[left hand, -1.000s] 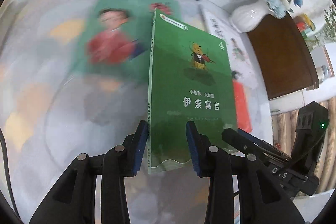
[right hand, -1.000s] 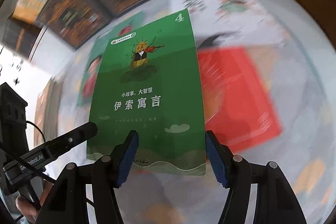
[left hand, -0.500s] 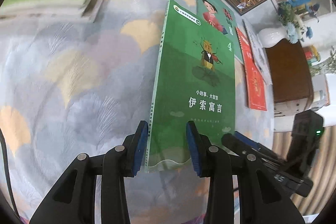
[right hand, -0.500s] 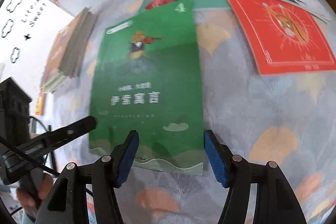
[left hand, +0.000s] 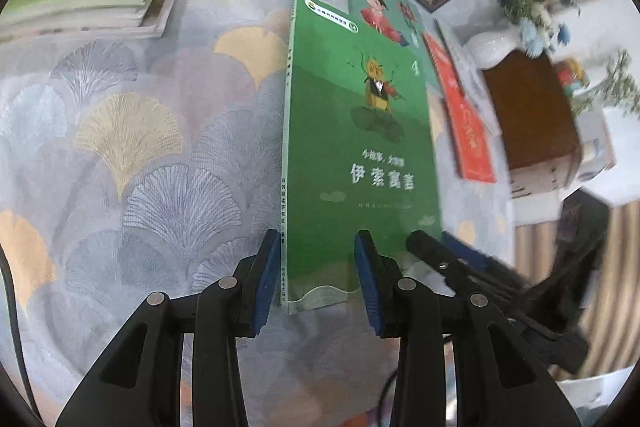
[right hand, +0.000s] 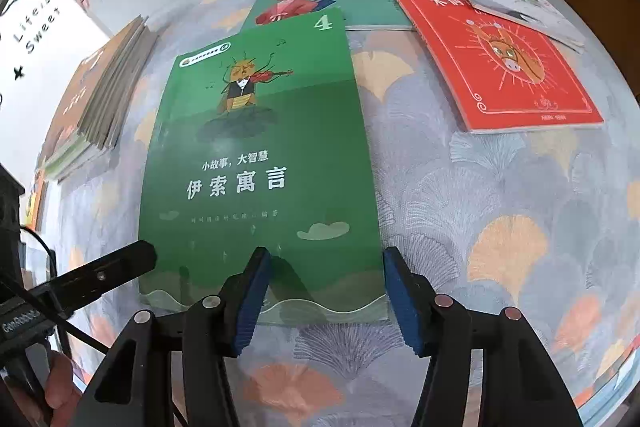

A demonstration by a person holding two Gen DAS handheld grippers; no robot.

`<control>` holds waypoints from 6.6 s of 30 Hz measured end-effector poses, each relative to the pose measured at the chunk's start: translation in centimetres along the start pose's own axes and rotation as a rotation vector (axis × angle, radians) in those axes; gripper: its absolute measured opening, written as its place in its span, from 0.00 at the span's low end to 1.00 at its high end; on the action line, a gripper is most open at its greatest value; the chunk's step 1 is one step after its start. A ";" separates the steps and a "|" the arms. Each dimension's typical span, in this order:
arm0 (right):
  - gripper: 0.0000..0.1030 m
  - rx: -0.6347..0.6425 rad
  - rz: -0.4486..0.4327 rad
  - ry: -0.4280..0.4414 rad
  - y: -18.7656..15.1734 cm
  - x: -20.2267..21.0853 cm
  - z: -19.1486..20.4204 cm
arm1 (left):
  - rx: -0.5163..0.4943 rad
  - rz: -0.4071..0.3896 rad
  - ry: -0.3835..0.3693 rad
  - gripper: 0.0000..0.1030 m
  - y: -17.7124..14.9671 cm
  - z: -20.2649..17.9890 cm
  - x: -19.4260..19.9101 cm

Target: Organize books

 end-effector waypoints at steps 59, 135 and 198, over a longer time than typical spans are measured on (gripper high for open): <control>0.27 0.174 -0.084 0.154 -2.4 7.3 1.9 | -0.238 -0.030 -0.083 0.13 -1.6 -5.6 2.4; 0.50 0.231 0.187 0.322 1.9 0.6 12.2 | -0.138 -0.215 0.113 0.25 6.0 0.6 10.7; 0.49 -0.141 0.009 0.262 7.6 6.6 -12.3 | -0.165 0.023 0.111 0.44 6.3 -15.1 -5.7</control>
Point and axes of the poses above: each gripper's, at about its wrist camera, not at the fingertips, and x roughly against the way its jaws point, z to its left, y to its top, the point moved 5 cm from there along -x, roughly the way its jaws point, and after that the axes turned 11 degrees about z, right-handed, at the moved point
